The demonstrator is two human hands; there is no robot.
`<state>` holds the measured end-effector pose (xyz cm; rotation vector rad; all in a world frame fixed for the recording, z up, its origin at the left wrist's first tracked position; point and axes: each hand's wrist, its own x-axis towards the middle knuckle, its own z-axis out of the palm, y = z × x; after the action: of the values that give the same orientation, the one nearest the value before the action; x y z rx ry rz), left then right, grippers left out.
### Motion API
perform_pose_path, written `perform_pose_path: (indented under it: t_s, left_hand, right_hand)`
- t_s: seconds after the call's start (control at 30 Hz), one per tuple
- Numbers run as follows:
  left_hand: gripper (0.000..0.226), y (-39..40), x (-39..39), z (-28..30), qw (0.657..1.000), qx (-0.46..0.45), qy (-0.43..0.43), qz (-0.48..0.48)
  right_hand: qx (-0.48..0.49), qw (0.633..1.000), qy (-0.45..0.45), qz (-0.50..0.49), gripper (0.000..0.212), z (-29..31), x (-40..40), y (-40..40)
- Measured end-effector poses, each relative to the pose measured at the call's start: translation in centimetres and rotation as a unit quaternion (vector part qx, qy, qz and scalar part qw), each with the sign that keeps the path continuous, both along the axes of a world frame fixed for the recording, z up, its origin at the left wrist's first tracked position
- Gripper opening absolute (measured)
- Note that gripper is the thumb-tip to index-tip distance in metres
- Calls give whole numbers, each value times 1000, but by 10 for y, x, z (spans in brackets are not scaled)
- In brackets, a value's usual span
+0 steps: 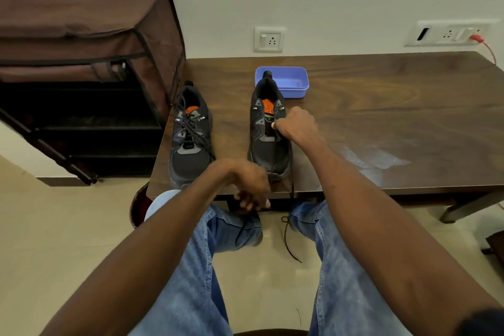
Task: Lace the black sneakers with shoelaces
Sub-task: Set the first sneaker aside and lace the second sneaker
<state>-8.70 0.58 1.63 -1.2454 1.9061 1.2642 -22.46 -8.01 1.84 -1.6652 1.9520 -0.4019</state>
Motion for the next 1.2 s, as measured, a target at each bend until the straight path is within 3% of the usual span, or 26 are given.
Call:
perform_pose_path:
  t_s: [0.1,0.2,0.27,0.33,0.43,0.47,0.53,0.7,0.93,1.07,1.2]
  left_hand:
    - [25,26,-15,-24,982,63,-129,-120]
    - [21,23,-11,-32,976,37,-191,-103]
    - [23,6,-4,-23,991,19,-133,-15]
    - [25,-14,-1,-9,989,-49,-3,137]
    - [33,-36,-4,3,899,-224,141,348]
    - [35,-40,-7,2,880,-280,131,360]
    - [31,-44,-16,-3,877,-345,60,329]
    - [28,-44,-29,0,890,-387,-9,242]
    - [20,-40,-15,10,942,-261,59,203]
    - [25,-35,0,16,972,-92,121,179]
    - [22,-19,1,16,993,46,92,58]
  right_hand:
    - [-2,1000,-14,-10,29,1,-3,1]
    - [-7,1000,-13,-8,27,-1,-4,0]
    - [-7,1000,-10,-4,30,-2,-7,-2]
    - [-3,1000,-11,0,36,-4,-9,-5]
    - [-3,1000,-1,18,37,-6,-9,-7]
    - [-6,1000,0,23,37,-6,-9,-7]
    - [-12,999,2,33,36,-5,-10,-5]
    - [-19,999,2,33,25,-7,-9,-5]
    - [-16,1000,6,15,26,-7,-4,-6]
    - [-21,1000,0,8,29,-8,-3,-6]
    - [-20,1000,-4,-2,36,-6,-4,-4]
